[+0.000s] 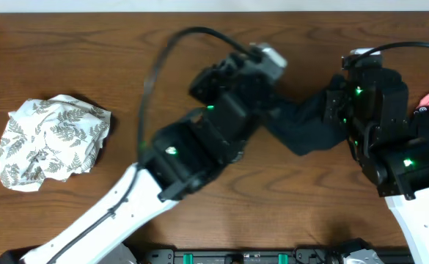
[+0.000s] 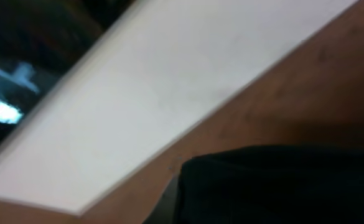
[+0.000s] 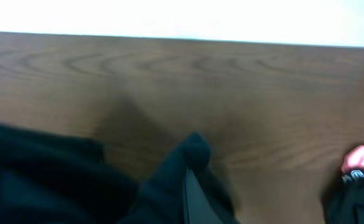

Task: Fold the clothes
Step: 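Stretch the black shirt between both grippers and lower it onto the table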

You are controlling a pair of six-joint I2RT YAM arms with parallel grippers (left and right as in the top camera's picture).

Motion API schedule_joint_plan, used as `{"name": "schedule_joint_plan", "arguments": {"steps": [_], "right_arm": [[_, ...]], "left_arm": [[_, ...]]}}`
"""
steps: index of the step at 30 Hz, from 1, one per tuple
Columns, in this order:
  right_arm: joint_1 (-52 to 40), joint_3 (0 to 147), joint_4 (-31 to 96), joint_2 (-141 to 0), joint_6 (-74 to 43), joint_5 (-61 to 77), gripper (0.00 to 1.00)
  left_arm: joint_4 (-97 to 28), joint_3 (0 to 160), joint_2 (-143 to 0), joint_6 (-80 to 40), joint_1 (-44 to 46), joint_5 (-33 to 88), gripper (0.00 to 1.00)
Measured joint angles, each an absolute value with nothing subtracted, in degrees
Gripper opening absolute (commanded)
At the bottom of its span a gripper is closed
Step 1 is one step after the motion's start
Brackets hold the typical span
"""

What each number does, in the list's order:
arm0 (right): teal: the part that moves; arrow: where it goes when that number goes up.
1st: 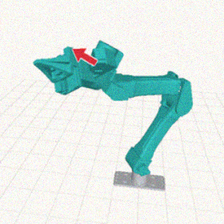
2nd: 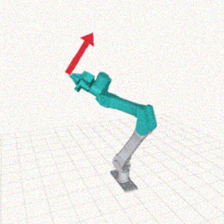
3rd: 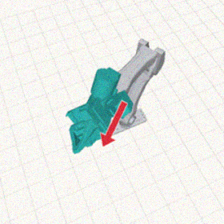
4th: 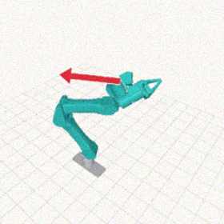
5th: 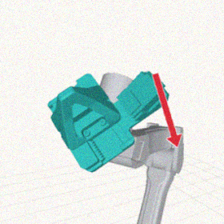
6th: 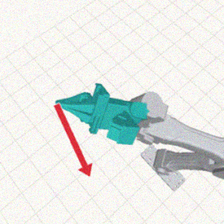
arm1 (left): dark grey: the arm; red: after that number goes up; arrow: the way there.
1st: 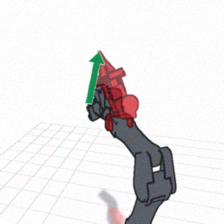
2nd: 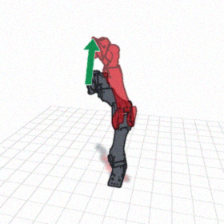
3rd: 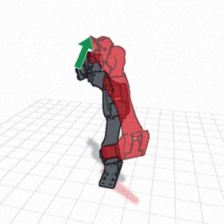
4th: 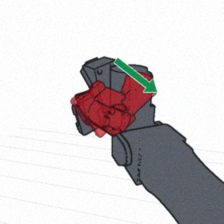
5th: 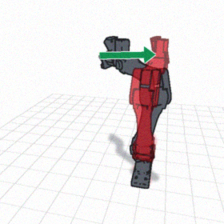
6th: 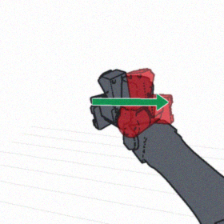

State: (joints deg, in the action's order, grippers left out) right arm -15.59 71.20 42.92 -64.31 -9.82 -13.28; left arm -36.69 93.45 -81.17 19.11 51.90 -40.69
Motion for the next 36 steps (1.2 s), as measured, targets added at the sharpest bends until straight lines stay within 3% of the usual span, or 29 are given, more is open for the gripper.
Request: {"name": "schedule_joint_plan", "arguments": {"steps": [14,29,36], "right_arm": [[-14.7,72.0,52.3,-64.2,-10.0,-11.3,0.01],[-14.7,80.7,70.0,-62.0,-10.1,-9.8,0.01],[-14.7,81.4,70.0,-63.0,-10.7,-10.0,0.01]], "left_arm": [[-63.4,93.6,-71.5,-2.0,48.8,-35.7,0.05],[-73.8,93.6,-66.1,-14.4,49.2,-26.1,0.06],[-72.8,93.6,-65.4,-16.2,48.1,-24.5,0.06]]}}
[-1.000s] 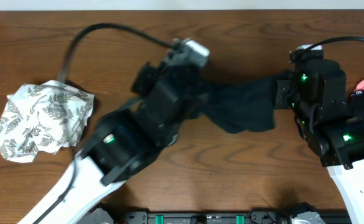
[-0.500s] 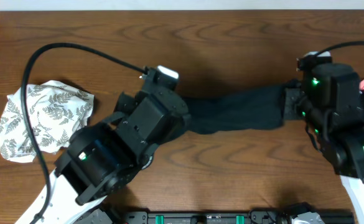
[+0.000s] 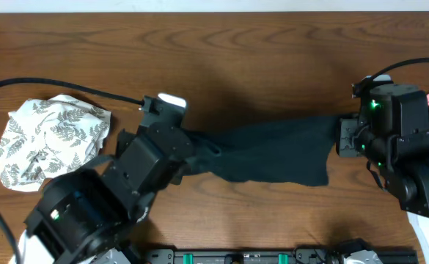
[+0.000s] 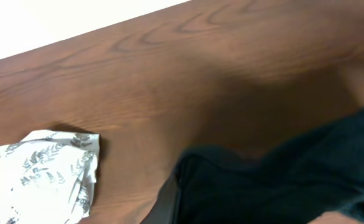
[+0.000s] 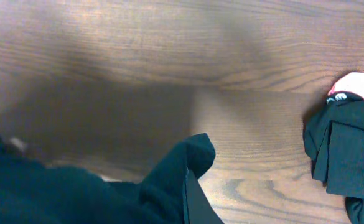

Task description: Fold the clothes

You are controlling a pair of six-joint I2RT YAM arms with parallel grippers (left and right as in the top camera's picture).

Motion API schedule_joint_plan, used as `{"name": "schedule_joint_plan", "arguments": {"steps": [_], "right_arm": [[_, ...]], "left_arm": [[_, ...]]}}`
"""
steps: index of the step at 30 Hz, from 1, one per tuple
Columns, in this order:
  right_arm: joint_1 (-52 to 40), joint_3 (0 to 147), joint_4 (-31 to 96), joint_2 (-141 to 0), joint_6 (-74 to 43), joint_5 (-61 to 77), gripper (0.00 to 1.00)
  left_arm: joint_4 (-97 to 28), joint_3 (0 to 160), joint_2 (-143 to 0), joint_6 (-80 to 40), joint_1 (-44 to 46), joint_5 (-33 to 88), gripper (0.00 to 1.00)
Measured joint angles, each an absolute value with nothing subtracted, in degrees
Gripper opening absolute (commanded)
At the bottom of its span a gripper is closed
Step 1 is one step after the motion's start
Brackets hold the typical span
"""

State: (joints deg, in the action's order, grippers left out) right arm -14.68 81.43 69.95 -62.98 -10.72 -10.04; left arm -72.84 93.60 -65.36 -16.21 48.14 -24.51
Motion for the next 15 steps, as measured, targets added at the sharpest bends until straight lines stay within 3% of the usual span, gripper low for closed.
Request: {"name": "schedule_joint_plan", "arguments": {"steps": [7,15], "right_arm": [[-14.7,82.0,69.0,-70.8,-11.1,-10.5,0.01],[-13.2,82.0,62.9,-82.3,-11.2,-11.5,0.01]], "left_arm": [[-68.6,93.6,-74.8,-15.5,39.0,-24.3,0.06],[-55.1,93.6,-89.8,-11.1,28.1,-21.3,0.06]]}}
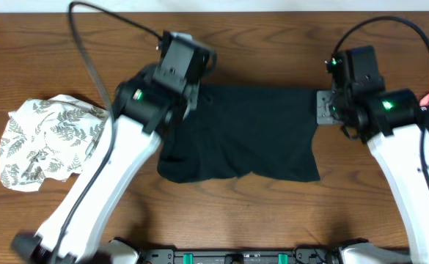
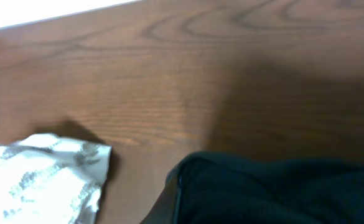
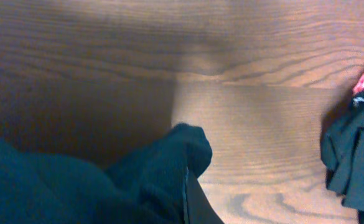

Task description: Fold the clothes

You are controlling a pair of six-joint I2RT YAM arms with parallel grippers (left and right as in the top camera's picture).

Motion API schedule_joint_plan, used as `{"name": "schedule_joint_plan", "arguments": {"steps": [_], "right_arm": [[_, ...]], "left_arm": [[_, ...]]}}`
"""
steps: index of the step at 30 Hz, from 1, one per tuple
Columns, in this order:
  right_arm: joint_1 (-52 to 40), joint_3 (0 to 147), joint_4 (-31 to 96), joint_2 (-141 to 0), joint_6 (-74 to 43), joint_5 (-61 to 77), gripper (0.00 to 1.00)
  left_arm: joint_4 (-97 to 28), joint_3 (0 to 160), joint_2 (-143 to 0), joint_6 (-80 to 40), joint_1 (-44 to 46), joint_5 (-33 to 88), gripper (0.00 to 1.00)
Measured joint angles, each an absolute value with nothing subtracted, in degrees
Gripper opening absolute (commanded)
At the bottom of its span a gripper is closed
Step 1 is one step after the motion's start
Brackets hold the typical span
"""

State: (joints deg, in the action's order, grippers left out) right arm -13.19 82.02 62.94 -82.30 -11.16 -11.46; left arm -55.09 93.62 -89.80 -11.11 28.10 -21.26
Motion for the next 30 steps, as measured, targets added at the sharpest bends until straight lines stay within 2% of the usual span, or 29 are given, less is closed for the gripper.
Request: {"name": "schedule_joint_plan", "arguments": {"steps": [3,4,5,6,7,8,10,11,12,13,17,21,25,26,28,30], "right_arm": [[-11.8,82.0,59.7,-86.8,-11.1,-11.6,0.02],[-11.2,82.0,58.1,-88.4,-11.1,-11.6,0.07],[-10.7,82.0,56.4,-89.9,-11.1,-11.5,0.15],[-10.0,82.0,54.1,-91.7,-10.8,-11.6,0.29],[-9.5,82.0,52.2,-93.4,-10.5,-11.7,0.51],[-9.1,82.0,50.3,-94.6,-10.2,-11.8,0.61],[-8.1,82.0,45.9,-97.2,-9.3,-11.9,0.77],[-7.7,82.0,43.4,-98.5,-8.7,-11.9,0.82],[-7.2,82.0,41.3,-99.5,-8.0,-11.8,0.83],[-6.7,82.0,39.6,-100.4,-7.5,-11.9,0.84],[-4.2,82.0,38.0,-101.9,-6.9,-12.0,0.84],[-1.7,82.1,41.8,-101.8,-6.7,-11.6,0.83],[-1.2,82.1,46.8,-101.8,-6.7,-8.6,0.76],[-1.2,82.1,47.5,-101.8,-6.7,-7.7,0.67],[-1.4,82.0,47.7,-101.8,-6.7,-5.5,0.34],[-1.5,82.0,46.3,-101.8,-6.2,-3.0,0.14]], "left_arm": [[-50.3,93.6,-95.2,-10.1,24.9,-20.2,0.09],[-48.5,93.6,-96.9,-9.7,23.8,-19.7,0.1],[-46.7,93.6,-98.3,-9.2,23.0,-19.4,0.12],[-44.5,93.6,-100.0,-8.8,21.9,-19.2,0.17],[-43.1,93.6,-100.9,-8.5,21.3,-19.1,0.24],[-41.3,93.6,-102.1,-8.1,20.4,-18.8,0.31],[-37.0,93.6,-104.0,-7.5,18.6,-18.5,0.38],[-34.8,93.6,-104.8,-7.1,17.6,-18.3,0.45],[-33.1,93.6,-105.4,-6.3,16.9,-18.3,0.55],[-31.6,93.6,-106.0,-5.8,15.9,-18.3,0.58],[-30.3,93.6,-106.2,-3.0,13.0,-18.3,0.59],[-37.3,93.6,-105.0,-1.5,11.3,-17.8,0.61],[-43.5,93.6,-103.0,-1.2,11.6,-12.5,0.62],[-43.7,93.6,-102.5,-1.2,11.7,-10.1,0.61],[-43.0,93.6,-102.3,-1.2,11.9,-6.0,0.58],[-41.4,93.6,-102.4,-1.1,12.0,-1.7,0.49]]}}
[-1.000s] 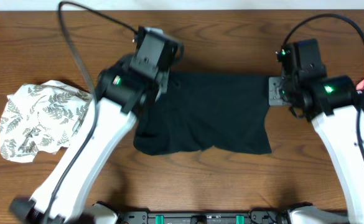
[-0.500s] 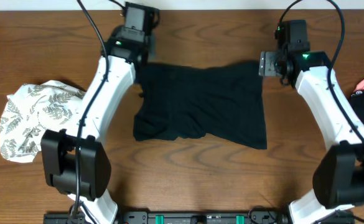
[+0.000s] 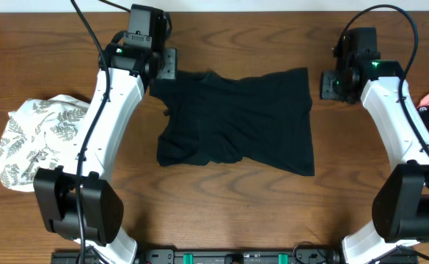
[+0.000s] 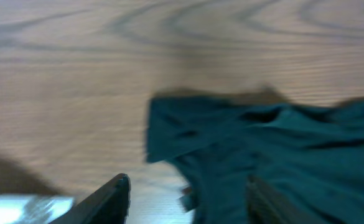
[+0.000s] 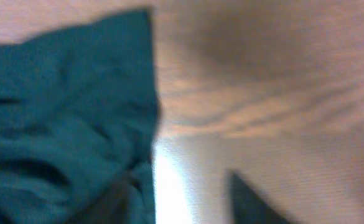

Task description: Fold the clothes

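A dark teal-black garment (image 3: 236, 121) lies spread out on the wooden table (image 3: 236, 37), a little rumpled along its left side. My left gripper (image 3: 161, 73) hangs open just off the garment's far left corner, which shows ahead of the fingers in the left wrist view (image 4: 188, 134). My right gripper (image 3: 330, 82) stands open just right of the far right corner. In the right wrist view the cloth (image 5: 63, 112) fills the left half, with one dark finger (image 5: 250, 199) over bare wood.
A crumpled white cloth with a grey leaf print (image 3: 49, 139) lies at the table's left. A heap of black and red clothing sits at the right edge. The far table edge runs just behind both grippers.
Both grippers were shut on the garment's far corners, holding it stretched. Now both are open and the garment lies on the table, its far edge nearer the back.
The garment was first bunched between my two grippers, close together at the right. Then it hung stretched between them across the middle of the table. Then it was held spread with its far edge toward the back, and now it lies let go and flat.
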You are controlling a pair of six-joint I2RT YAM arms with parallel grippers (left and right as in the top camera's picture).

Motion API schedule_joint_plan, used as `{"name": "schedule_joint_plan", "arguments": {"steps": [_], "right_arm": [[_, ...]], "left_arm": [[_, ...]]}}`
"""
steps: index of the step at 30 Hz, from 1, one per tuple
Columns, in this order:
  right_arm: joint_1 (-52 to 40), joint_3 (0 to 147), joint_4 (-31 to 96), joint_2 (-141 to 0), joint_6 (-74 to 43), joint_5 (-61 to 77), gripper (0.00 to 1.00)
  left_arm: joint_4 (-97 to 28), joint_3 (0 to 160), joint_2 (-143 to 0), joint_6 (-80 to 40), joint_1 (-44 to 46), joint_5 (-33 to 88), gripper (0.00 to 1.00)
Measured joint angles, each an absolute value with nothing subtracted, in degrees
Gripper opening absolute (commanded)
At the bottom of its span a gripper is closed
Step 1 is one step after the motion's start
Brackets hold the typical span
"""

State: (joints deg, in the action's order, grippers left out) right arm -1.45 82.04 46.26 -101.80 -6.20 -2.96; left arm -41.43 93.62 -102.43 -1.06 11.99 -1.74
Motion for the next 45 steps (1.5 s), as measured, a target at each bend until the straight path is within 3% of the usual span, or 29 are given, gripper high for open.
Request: {"name": "schedule_joint_plan", "arguments": {"steps": [2,4,8,16,32,45], "right_arm": [[-1.5,82.0,43.6,-101.8,-6.4,0.2,0.03],[-1.5,82.0,40.7,-101.8,-6.4,3.4,0.01],[-2.3,82.3,37.5,-103.9,-7.4,7.9,0.01],[-5.0,82.3,37.5,-113.8,-8.4,13.6,0.01],[-5.5,82.5,20.4,-123.9,-9.1,10.9,0.01],[-2.6,83.6,12.3,-126.5,-11.1,2.6,0.02]], "left_arm": [[-39.7,93.6,-102.7,-1.1,12.0,1.7,0.34],[-38.9,93.6,-103.1,-0.9,12.0,4.8,0.2],[-39.4,93.6,-105.5,-0.9,12.0,10.5,0.07],[-44.0,93.6,-110.8,0.1,13.1,16.7,0.06],[-36.6,93.6,-121.1,3.3,19.5,18.1,0.08],[-23.4,93.6,-124.7,4.8,19.8,15.9,0.12]]}}
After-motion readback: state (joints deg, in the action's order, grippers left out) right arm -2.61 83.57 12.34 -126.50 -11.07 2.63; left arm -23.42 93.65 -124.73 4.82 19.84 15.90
